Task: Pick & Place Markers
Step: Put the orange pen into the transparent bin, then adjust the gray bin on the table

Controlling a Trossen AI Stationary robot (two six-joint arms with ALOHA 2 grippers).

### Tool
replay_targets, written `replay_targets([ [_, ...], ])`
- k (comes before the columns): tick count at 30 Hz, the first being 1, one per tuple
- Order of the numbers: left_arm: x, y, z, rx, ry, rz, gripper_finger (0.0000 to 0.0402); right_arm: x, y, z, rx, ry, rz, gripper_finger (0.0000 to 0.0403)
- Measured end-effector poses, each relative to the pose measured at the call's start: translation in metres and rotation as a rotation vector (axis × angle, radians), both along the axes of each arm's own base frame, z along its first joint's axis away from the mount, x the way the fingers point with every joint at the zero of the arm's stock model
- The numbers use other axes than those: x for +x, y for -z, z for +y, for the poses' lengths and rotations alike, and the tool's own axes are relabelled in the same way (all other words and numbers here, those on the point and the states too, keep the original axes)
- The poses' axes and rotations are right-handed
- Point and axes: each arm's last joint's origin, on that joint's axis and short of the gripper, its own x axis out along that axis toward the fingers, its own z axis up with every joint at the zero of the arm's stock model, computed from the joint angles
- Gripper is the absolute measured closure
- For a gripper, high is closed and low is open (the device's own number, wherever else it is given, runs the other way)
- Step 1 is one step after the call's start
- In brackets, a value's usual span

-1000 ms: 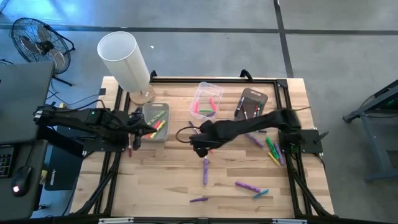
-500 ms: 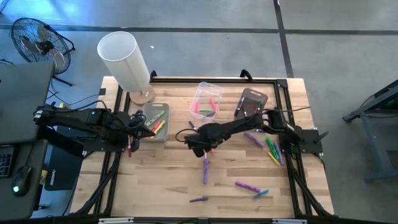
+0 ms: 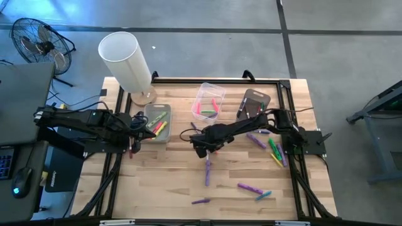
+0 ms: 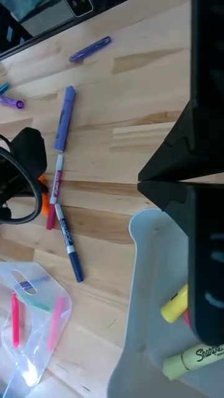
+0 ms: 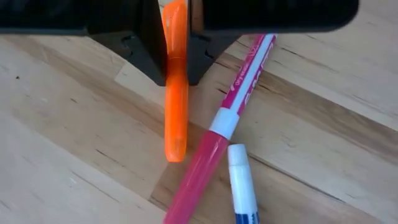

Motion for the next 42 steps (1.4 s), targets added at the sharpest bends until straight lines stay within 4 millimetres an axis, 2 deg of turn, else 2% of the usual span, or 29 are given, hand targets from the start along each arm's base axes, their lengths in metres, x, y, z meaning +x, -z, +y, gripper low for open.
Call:
replay_targets([
  [3,0.000,0.000,0.000,0.001,0.000,0.000,0.0401,-0.010,-0.017,0.000,0.010,0.022,0.014,0.0366],
  [7,0.000,0.000,0.000,0.002,0.000,0.000,0.0401,-0.019,-0.069,-0.004,-0.010,0.062,-0.130,0.0375],
  [11,0.000,0.000,0.000,0.010,-0.010,0.001,0.0401,-0.029,-0.106,-0.012,-0.106,0.092,-0.268,0.0375],
  [13,0.000,0.000,0.001,0.017,-0.020,0.001,0.0401,-0.033,-0.128,-0.019,-0.157,0.106,-0.369,0.0375],
  [16,0.000,0.000,0.001,0.029,-0.037,-0.001,0.0401,-0.035,-0.144,-0.036,-0.211,0.090,-0.434,0.0375],
  [23,0.000,0.001,0.002,0.035,-0.045,0.004,0.0401,-0.025,-0.153,-0.094,-0.300,0.064,-0.479,0.0375],
  [30,0.000,0.002,0.002,0.037,-0.045,0.019,0.0401,-0.021,-0.128,-0.145,-0.277,0.065,-0.406,0.0375],
  [32,0.000,0.002,0.002,0.033,-0.047,0.018,0.0401,-0.018,-0.116,-0.152,-0.275,0.045,-0.368,0.0373],
  [35,0.000,0.002,0.002,0.028,-0.051,0.017,0.0401,-0.015,-0.102,-0.159,-0.272,0.018,-0.322,0.0337],
  [42,0.000,0.001,0.002,-0.015,-0.099,0.015,0.0398,-0.021,-0.102,-0.161,-0.229,-0.048,-0.289,0.0256],
])
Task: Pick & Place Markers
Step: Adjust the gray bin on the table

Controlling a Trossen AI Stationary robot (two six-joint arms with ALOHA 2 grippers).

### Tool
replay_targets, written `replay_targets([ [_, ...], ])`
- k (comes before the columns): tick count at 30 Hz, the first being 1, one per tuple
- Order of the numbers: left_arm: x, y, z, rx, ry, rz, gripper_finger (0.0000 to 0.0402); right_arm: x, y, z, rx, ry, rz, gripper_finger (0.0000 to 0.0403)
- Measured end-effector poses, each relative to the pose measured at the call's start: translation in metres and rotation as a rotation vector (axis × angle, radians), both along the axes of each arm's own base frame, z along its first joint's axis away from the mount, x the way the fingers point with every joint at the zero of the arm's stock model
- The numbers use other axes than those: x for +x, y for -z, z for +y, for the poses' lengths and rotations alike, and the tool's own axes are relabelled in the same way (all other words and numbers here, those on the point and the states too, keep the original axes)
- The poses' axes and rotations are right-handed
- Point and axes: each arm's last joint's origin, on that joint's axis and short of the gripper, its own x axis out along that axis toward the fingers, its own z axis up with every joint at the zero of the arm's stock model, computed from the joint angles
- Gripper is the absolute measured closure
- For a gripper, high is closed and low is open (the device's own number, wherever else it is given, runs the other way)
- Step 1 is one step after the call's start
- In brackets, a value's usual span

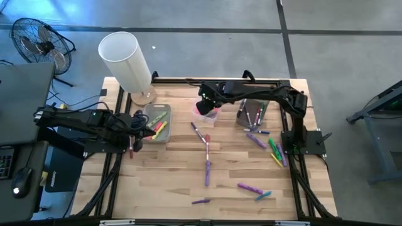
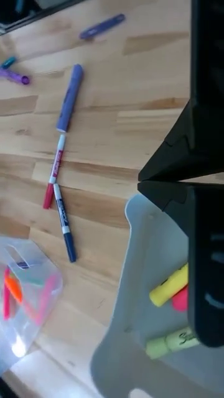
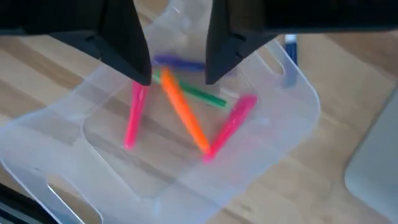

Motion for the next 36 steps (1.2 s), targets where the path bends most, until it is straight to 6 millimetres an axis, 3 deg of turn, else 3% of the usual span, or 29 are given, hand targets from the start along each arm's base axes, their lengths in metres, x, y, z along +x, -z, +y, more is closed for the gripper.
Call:
replay_targets([
  [5,0.001,0.000,-0.001,-0.102,-0.029,-0.004,0.0353,-0.010,-0.018,0.016,0.007,-0.053,0.026,0.0236],
  [8,0.005,0.001,-0.001,-0.188,-0.114,0.002,0.0303,-0.016,-0.027,0.033,0.005,-0.107,0.052,0.0238],
  [13,0.014,0.003,0.001,-0.188,-0.268,-0.023,0.0240,-0.029,-0.047,0.066,-0.035,-0.175,0.094,0.0249],
  [17,0.031,0.005,-0.002,-0.334,-0.358,-0.038,0.0233,-0.045,-0.053,0.100,-0.134,-0.252,0.175,0.0257],
  [23,0.067,0.027,-0.021,-0.563,-0.622,0.253,0.0236,-0.083,-0.034,0.141,-0.150,-0.246,0.160,0.0265],
  [27,0.092,0.035,-0.045,-0.655,-0.675,0.406,0.0237,-0.116,-0.023,0.164,-0.124,-0.241,0.060,0.0266],
  [31,0.110,0.035,-0.075,-0.640,-0.686,0.444,0.0237,-0.144,-0.015,0.178,-0.091,-0.252,-0.052,0.0266],
  [36,0.116,0.021,-0.098,-0.566,-0.695,0.430,0.0237,-0.169,-0.009,0.181,-0.051,-0.269,-0.152,0.0266],
])
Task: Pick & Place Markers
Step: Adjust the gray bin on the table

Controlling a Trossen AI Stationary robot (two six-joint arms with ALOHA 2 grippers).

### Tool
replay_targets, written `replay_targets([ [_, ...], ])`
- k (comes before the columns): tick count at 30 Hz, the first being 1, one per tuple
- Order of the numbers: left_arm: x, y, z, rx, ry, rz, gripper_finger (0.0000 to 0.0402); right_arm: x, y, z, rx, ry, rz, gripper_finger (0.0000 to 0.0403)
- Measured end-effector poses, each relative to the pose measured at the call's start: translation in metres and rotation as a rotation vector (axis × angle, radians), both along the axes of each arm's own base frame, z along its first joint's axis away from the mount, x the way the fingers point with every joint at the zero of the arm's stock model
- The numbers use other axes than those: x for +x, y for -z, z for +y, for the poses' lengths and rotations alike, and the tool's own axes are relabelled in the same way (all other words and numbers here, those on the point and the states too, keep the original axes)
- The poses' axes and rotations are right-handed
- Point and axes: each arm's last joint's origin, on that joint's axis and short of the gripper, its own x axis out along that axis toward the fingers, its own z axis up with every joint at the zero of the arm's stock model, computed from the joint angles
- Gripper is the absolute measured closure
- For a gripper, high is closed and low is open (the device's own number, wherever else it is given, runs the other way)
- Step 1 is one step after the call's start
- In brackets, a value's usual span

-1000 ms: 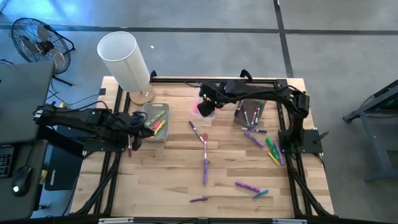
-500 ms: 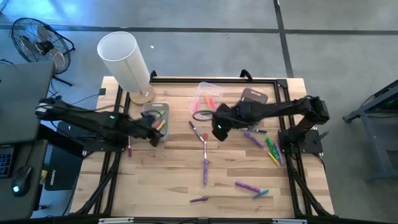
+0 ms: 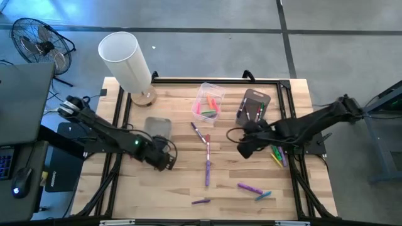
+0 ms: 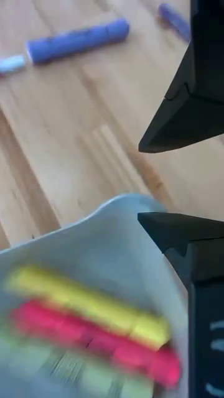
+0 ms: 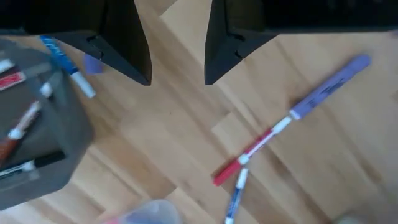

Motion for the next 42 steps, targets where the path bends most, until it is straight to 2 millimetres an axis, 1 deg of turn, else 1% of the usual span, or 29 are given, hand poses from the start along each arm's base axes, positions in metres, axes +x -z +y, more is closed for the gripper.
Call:
replay_targets([
  [4,-0.002,-0.017,0.002,0.048,-0.031,0.035,0.0237,-0.008,0.000,-0.002,0.035,-0.009,-0.043,0.0266],
  [8,0.001,-0.045,-0.003,0.066,-0.027,-0.004,0.0237,-0.008,-0.003,-0.002,0.054,0.000,-0.084,0.0266],
  [12,-0.002,-0.071,-0.017,0.066,-0.005,-0.081,0.0237,-0.007,-0.003,-0.001,0.053,-0.018,-0.095,0.0266],
  [14,-0.006,-0.076,-0.025,0.032,-0.021,-0.098,0.0237,-0.007,-0.004,-0.001,0.054,-0.021,-0.099,0.0266],
  [16,-0.012,-0.077,-0.036,-0.013,-0.049,-0.108,0.0237,-0.006,-0.004,-0.001,0.054,-0.023,-0.101,0.0266],
  [19,-0.022,-0.071,-0.054,-0.074,-0.099,-0.094,0.0237,-0.006,-0.004,-0.001,0.048,-0.032,-0.099,0.0266],
  [23,-0.029,-0.052,-0.078,-0.120,-0.154,-0.014,0.0237,-0.006,-0.004,-0.001,0.040,-0.043,-0.103,0.0266],
  [26,-0.024,-0.033,-0.089,-0.130,-0.175,0.091,0.0237,-0.006,-0.004,-0.001,0.030,-0.051,-0.101,0.0266],
  [28,-0.019,-0.023,-0.092,-0.121,-0.186,0.139,0.0237,-0.005,-0.004,-0.001,0.022,-0.059,-0.102,0.0266],
  [32,-0.004,-0.004,-0.088,-0.115,-0.213,0.244,0.0237,-0.005,-0.005,-0.002,0.022,-0.053,-0.106,0.0266],
  [35,0.008,0.007,-0.079,-0.081,-0.226,0.292,0.0237,-0.004,-0.005,-0.002,0.022,-0.053,-0.107,0.0266],
  [38,0.013,0.010,-0.067,-0.046,-0.238,0.334,0.0237,-0.004,-0.005,-0.002,0.023,-0.052,-0.108,0.0266],
  [42,0.019,0.010,-0.046,0.007,-0.257,0.388,0.0237,-0.004,-0.005,-0.002,0.026,-0.051,-0.109,0.0266],
])
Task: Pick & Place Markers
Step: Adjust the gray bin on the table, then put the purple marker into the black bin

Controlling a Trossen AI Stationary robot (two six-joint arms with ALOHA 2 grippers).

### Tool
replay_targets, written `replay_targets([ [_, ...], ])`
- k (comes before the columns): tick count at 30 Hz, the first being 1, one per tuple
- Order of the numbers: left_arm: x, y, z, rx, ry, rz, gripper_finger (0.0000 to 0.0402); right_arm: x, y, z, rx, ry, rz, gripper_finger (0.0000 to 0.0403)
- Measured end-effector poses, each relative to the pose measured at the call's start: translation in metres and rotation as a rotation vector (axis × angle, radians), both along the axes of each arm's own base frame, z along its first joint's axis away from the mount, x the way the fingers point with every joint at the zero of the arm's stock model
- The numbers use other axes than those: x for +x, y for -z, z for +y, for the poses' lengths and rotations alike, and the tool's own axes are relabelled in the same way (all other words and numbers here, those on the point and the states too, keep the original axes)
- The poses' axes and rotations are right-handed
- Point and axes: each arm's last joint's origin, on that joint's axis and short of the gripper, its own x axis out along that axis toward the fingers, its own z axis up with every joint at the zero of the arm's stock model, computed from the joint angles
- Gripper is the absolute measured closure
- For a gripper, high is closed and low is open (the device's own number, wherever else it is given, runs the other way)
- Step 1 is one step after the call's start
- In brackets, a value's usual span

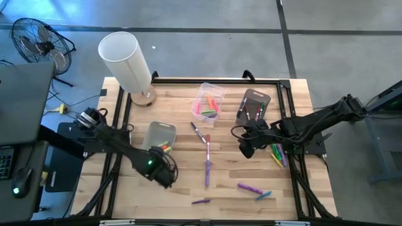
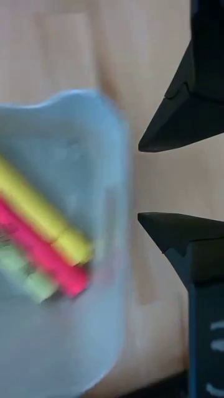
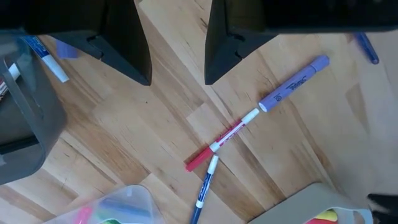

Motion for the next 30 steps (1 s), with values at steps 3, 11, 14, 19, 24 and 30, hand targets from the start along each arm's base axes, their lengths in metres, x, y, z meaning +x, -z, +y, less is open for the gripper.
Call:
replay_targets([
  [3,0.006,0.000,0.019,0.052,-0.004,0.029,0.0237,0.000,0.000,0.000,0.002,-0.002,0.000,0.0266],
  [11,0.025,-0.001,0.070,0.146,0.021,0.067,0.0237,0.000,0.000,0.000,-0.001,-0.003,0.001,0.0266],
  [14,0.029,-0.002,0.093,0.166,0.034,0.103,0.0237,0.000,0.000,0.000,-0.002,-0.003,0.001,0.0266],
  [19,0.030,-0.002,0.118,0.163,0.053,0.175,0.0237,0.000,0.000,0.000,-0.002,-0.004,0.001,0.0266],
  [24,0.026,-0.003,0.120,0.159,0.069,0.217,0.0237,0.000,0.000,0.000,0.001,-0.006,0.002,0.0266],
  [30,0.022,-0.004,0.102,0.143,0.052,0.206,0.0237,0.000,0.000,0.000,-0.014,-0.026,0.007,0.0266],
])
